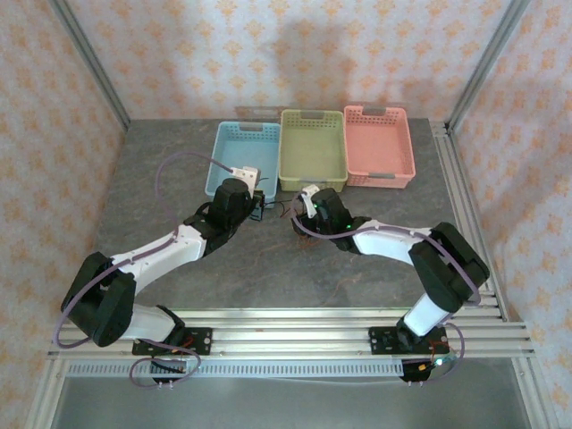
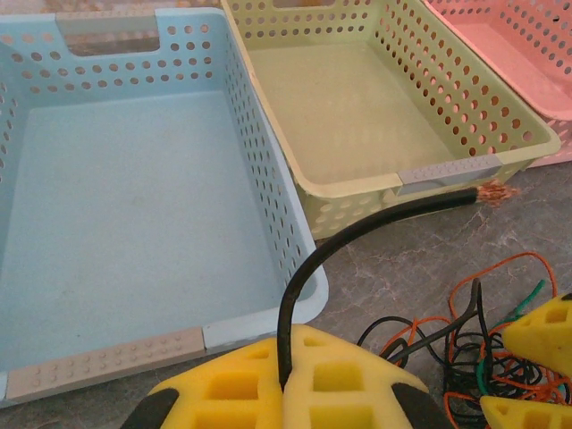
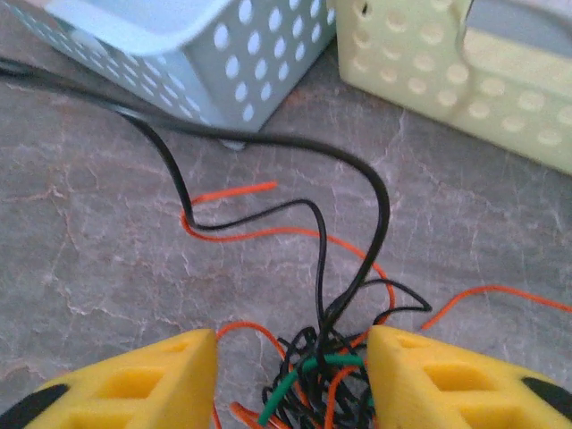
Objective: Untangle the cables
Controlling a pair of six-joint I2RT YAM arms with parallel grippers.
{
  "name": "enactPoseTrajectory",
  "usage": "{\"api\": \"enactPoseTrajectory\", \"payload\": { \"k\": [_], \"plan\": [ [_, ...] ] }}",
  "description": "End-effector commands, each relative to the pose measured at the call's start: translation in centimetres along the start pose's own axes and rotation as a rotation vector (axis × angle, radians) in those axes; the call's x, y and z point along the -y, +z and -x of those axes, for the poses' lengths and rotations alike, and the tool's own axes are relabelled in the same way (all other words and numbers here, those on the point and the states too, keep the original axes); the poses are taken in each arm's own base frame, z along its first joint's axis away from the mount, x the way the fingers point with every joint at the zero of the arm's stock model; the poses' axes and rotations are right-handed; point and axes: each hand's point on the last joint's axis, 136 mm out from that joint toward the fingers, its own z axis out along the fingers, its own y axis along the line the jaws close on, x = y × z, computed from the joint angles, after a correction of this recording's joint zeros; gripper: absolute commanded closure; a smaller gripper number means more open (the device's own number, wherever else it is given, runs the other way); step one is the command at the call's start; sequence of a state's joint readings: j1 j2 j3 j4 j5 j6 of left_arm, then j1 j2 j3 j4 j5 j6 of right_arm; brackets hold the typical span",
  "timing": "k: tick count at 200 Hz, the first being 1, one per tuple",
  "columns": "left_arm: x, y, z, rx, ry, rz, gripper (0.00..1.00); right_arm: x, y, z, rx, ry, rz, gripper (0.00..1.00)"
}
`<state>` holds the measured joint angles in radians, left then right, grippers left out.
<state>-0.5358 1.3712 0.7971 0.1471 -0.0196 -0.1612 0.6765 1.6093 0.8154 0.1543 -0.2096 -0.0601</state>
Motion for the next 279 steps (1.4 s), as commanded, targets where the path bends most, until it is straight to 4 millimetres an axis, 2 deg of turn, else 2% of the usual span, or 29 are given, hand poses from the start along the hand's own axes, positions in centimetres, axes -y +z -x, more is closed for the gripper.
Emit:
{"api": "enactPoseTrajectory", "payload": {
  "k": [1, 31, 72, 88, 171, 198, 217, 249, 279],
  "plan": [
    [-0.5, -0.6, 1.3, 0.048, -0.032, 0.013, 1.0, 0.3, -0.1, -0.8, -0.061, -0.029, -0.028, 0.58],
    [-0.5, -0.6, 1.3, 0.049, -0.031, 0.013, 1.0, 1.0, 0.1, -1.4, -0.104, -0.048, -0.068, 0.64],
    [-0.5, -0.6, 1.3, 0.05, -0.033, 0.017, 1.0, 2.5, -0.2, -1.9, -0.138, -0.081, -0.152, 0.94],
    [-0.6, -0.6, 1.3, 0.051, -0.033, 0.019, 1.0, 2.9, -0.2, -2.1, -0.147, -0.086, -0.175, 1.0],
    [-1.5, -0.7, 1.3, 0.054, -0.043, 0.069, 1.0, 5.8, -1.4, -1.7, -0.116, -0.068, -0.322, 1.0],
    [-2.0, -0.7, 1.4, 0.056, -0.05, 0.092, 1.0, 6.1, -1.6, -1.5, -0.101, -0.052, -0.329, 1.0],
    [-2.5, -0.8, 1.4, 0.06, -0.056, 0.12, 1.0, 6.8, -2.0, -1.3, -0.08, -0.03, -0.356, 1.0],
    [-4.7, -1.2, 1.3, 0.067, -0.094, 0.21, 1.0, 7.9, -2.7, -1.1, -0.039, 0.02, -0.371, 1.0],
    [-5.3, -1.5, 1.4, 0.08, -0.117, 0.222, 1.0, 9.1, -3.1, -1.2, -0.027, 0.068, -0.4, 1.0]
  ]
}}
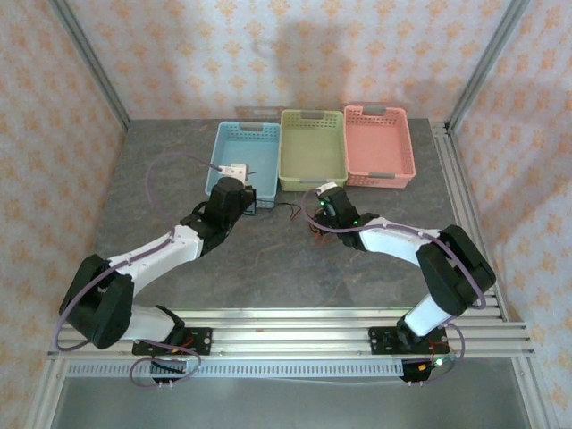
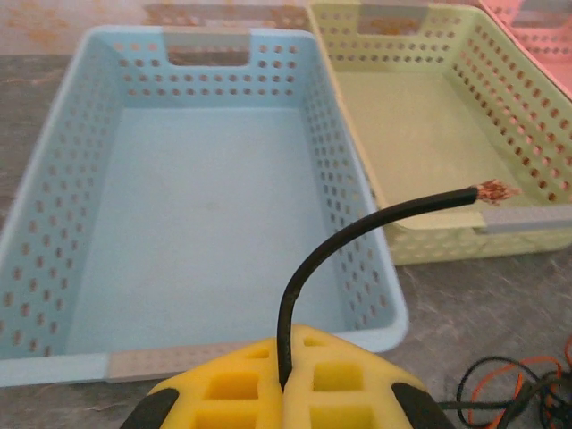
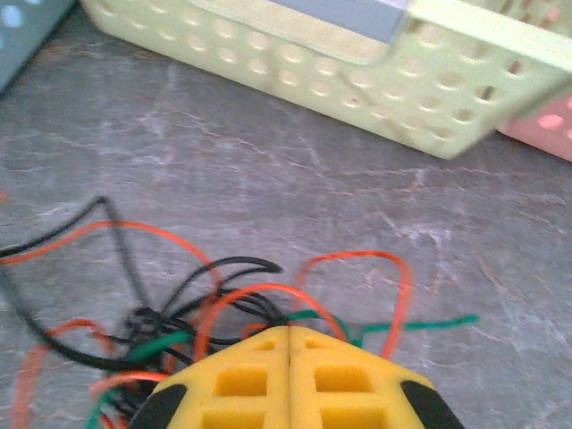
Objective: Untangle the cables
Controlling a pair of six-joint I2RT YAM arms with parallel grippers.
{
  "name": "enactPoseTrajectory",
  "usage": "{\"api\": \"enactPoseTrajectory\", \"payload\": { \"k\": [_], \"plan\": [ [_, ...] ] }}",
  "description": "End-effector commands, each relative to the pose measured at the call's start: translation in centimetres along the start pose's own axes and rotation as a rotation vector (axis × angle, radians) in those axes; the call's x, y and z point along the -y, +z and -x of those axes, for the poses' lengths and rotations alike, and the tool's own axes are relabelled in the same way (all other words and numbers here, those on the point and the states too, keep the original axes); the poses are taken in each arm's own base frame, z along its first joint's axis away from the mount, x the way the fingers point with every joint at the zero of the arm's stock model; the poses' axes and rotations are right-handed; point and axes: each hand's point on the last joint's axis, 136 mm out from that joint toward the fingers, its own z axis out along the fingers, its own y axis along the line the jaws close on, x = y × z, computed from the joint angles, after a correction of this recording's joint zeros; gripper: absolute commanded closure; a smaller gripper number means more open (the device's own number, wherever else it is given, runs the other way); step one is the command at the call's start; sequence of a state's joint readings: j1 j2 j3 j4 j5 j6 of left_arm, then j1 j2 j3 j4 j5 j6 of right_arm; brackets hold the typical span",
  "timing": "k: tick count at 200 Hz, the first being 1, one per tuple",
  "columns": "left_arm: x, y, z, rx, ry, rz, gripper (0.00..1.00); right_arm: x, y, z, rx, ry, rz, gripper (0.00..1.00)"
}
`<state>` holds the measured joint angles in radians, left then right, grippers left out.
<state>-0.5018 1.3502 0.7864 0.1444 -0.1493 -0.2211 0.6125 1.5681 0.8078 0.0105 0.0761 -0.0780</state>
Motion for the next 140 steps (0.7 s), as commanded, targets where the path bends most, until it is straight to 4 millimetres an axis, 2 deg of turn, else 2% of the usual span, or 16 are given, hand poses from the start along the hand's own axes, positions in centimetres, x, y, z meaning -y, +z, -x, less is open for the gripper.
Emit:
{"api": "enactPoseTrajectory", "payload": {
  "k": [1, 35, 55, 73, 90, 107, 140],
  "plan": [
    [-1.7, -0.7, 0.7, 0.034, -0.039, 0.068, 1.0, 1.7, -0.4, 0.4, 0.027, 0.064, -0.055, 1.0],
    [-1.4, -0.6, 0.7, 0.029, -0.039, 0.05, 1.0, 1.8, -0.5, 0.5, 0.033, 0.082, -0.036, 1.0],
    [-1.0, -0.6, 0.7, 0.029, -0.037, 0.03, 1.0, 0.1, -1.2, 1.5, 0.087, 0.082, 0.065, 1.0],
    [-0.9, -0.4, 0.6, 0.023, -0.035, 0.023, 1.0, -1.5, -2.5, 2.6, 0.17, 0.069, 0.142, 0.74],
    [-0.7, -0.4, 0.6, 0.02, -0.032, 0.018, 1.0, -3.0, -3.7, 3.2, 0.227, 0.033, 0.196, 0.6],
    [-0.8, -0.3, 0.5, 0.016, -0.032, 0.018, 1.0, -4.8, -4.1, 3.2, 0.238, -0.018, 0.256, 0.55],
    [-0.6, -0.4, 0.6, 0.017, -0.031, 0.01, 1.0, -7.9, -4.5, 2.7, 0.222, -0.101, 0.358, 0.55]
  ]
}}
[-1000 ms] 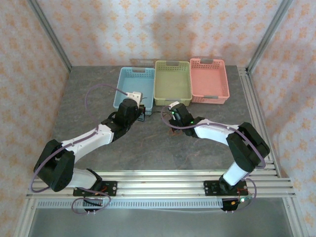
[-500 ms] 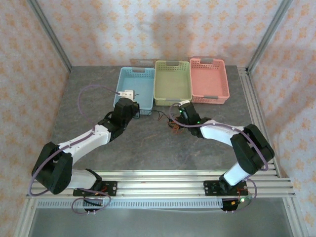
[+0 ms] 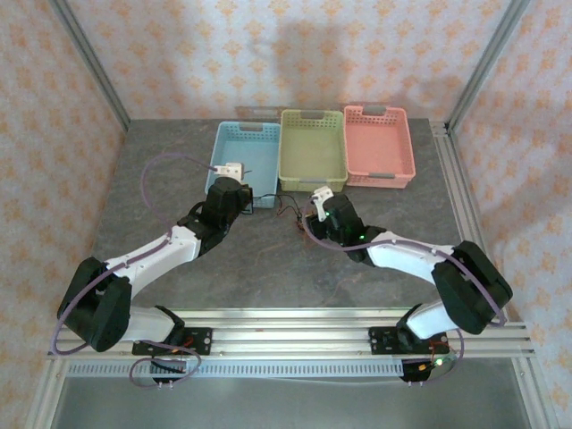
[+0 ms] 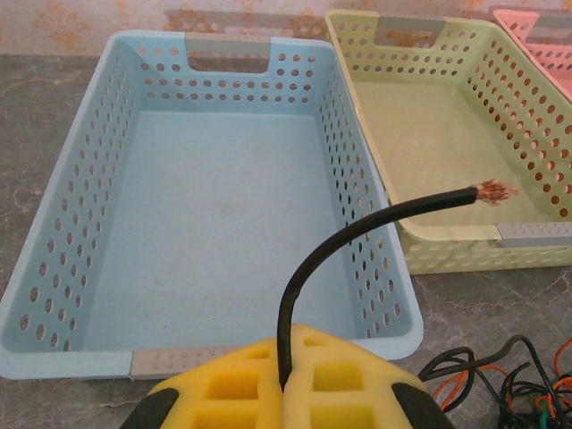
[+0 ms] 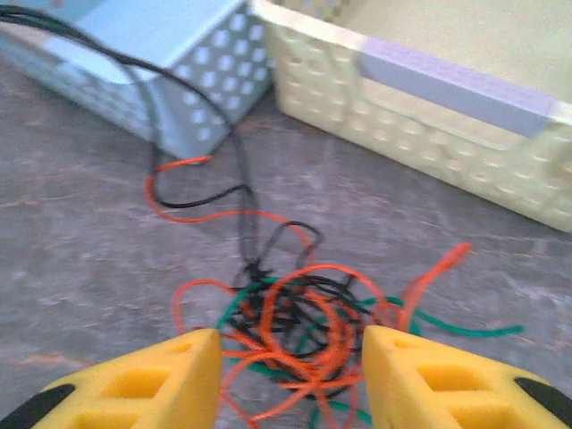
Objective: Untangle the cables
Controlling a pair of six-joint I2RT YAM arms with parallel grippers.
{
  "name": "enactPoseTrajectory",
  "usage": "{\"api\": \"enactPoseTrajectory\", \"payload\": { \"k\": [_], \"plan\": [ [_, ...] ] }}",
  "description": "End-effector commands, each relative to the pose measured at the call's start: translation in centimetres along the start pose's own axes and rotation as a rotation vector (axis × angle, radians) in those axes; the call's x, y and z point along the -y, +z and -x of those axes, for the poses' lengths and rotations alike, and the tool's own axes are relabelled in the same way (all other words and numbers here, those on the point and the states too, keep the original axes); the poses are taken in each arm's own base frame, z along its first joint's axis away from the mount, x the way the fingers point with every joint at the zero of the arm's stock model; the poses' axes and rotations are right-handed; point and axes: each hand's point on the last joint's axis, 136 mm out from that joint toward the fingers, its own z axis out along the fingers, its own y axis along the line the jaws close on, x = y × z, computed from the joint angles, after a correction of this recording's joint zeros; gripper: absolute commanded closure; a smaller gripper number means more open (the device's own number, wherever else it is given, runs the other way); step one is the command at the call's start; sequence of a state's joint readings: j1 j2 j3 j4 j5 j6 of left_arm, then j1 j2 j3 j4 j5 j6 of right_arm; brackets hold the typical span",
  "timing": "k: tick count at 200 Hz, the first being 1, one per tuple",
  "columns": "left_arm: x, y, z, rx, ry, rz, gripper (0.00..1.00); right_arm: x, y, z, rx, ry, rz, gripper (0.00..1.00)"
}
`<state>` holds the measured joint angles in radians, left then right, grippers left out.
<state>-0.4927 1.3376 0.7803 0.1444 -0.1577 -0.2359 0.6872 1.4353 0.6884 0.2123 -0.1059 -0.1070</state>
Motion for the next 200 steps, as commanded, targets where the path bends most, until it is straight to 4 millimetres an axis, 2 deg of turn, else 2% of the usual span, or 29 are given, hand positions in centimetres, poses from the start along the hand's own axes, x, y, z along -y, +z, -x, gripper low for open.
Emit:
{"api": "enactPoseTrajectory", "payload": {
  "k": [1, 32, 70, 99, 117, 129, 152, 177, 187, 200],
  "plan": [
    [0.0, -0.1, 0.3, 0.007, -0.009, -0.004, 1.0, -2.4, 0.1, 0.8, 0.028, -0.056, 0.101, 0.55],
    [0.0, -0.1, 0.3, 0.005, -0.01, -0.007, 1.0, -3.1, 1.3, -0.2, -0.041, -0.078, 0.111, 0.54],
    [0.1, -0.1, 0.3, 0.004, -0.009, -0.01, 1.0, -2.4, 3.0, -1.5, -0.117, -0.091, 0.046, 0.44],
    [0.1, -0.1, 0.3, 0.006, -0.009, -0.009, 1.0, -1.4, 4.0, -2.5, -0.186, -0.108, -0.028, 0.44],
    [0.0, -0.1, 0.3, 0.003, -0.009, -0.009, 1.0, -0.5, 4.7, -3.4, -0.255, -0.124, -0.084, 0.52],
    [0.0, -0.1, 0.3, 0.005, -0.009, -0.006, 1.0, 0.3, 4.9, -4.0, -0.309, -0.137, -0.137, 0.63],
    [-0.1, -0.1, 0.3, 0.006, -0.01, -0.003, 1.0, 0.9, 5.0, -4.2, -0.325, -0.147, -0.168, 0.79],
    [-0.1, -0.1, 0.3, 0.005, -0.01, 0.001, 1.0, 2.4, 4.4, -3.8, -0.302, -0.154, -0.25, 0.95],
    [-0.2, -0.1, 0.3, 0.007, -0.013, 0.008, 1.0, 2.9, 4.2, -3.6, -0.29, -0.149, -0.267, 1.0],
    [-0.4, -0.1, 0.4, 0.01, -0.016, 0.019, 1.0, 3.0, 3.9, -3.4, -0.273, -0.138, -0.259, 1.0]
  ]
}}
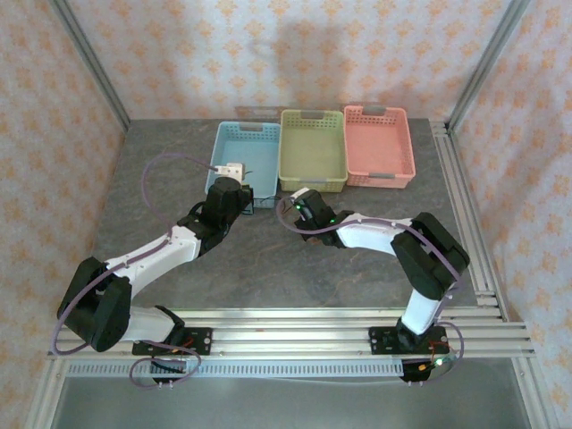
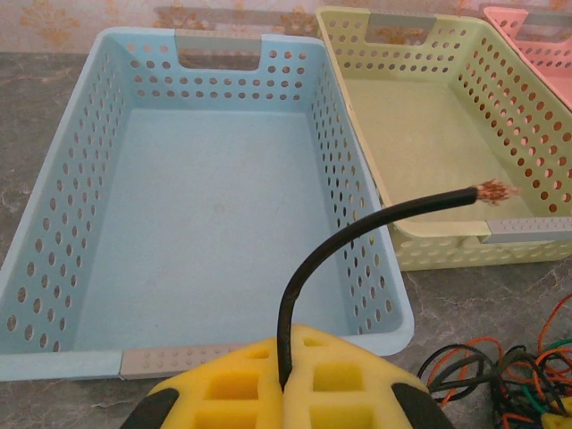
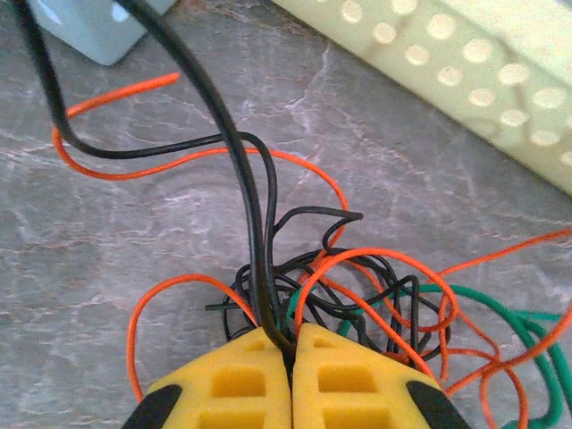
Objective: Untangle the cables
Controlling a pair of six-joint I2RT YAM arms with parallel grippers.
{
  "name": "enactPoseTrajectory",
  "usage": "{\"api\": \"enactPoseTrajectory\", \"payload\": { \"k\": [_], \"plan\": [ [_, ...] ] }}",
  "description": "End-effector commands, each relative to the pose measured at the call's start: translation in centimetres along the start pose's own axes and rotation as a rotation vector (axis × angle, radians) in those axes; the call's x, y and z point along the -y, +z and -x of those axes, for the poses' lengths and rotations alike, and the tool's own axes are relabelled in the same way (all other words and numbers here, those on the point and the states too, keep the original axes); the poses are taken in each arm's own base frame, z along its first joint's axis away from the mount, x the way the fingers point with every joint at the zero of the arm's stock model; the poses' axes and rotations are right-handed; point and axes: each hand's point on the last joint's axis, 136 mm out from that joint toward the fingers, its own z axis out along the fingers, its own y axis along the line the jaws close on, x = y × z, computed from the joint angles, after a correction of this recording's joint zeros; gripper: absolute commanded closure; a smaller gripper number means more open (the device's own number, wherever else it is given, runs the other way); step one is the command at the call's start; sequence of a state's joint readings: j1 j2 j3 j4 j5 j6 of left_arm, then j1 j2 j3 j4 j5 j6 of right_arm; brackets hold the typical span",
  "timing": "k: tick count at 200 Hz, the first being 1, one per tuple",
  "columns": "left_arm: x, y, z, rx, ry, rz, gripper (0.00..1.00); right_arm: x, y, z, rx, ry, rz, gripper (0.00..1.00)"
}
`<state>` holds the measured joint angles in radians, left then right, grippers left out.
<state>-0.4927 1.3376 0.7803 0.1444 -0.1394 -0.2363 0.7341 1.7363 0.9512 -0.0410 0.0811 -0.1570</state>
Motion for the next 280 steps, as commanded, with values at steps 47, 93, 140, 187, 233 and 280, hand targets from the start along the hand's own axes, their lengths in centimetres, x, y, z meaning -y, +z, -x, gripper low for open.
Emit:
{"api": "enactPoseTrajectory", "payload": {
  "k": [47, 93, 140, 187, 233, 280],
  "plan": [
    [-2.3, -0.3, 0.6, 0.026, -0.047, 0.115, 1.0, 3.0, -1.3, -0.8, 0.032, 0.08, -0.034, 1.0],
    [-4.1, -0.6, 0.7, 0.038, -0.088, 0.191, 1.0, 5.1, -1.9, -0.8, 0.07, 0.173, -0.06, 1.0],
    [-5.5, -0.9, 0.6, 0.05, -0.128, 0.241, 1.0, 8.2, -2.6, -1.3, 0.1, 0.263, -0.156, 1.0],
    [-6.4, -1.1, 0.6, 0.058, -0.16, 0.261, 1.0, 9.2, -3.1, -1.3, 0.137, 0.31, -0.171, 1.0],
    [-5.9, -0.9, 0.5, 0.045, -0.151, 0.237, 1.0, 8.6, -3.2, -1.0, 0.149, 0.309, -0.13, 1.0],
    [-4.4, -0.6, 0.6, 0.036, -0.141, 0.15, 1.0, 6.6, -4.4, 0.8, 0.253, 0.31, 0.013, 0.64]
  ]
}}
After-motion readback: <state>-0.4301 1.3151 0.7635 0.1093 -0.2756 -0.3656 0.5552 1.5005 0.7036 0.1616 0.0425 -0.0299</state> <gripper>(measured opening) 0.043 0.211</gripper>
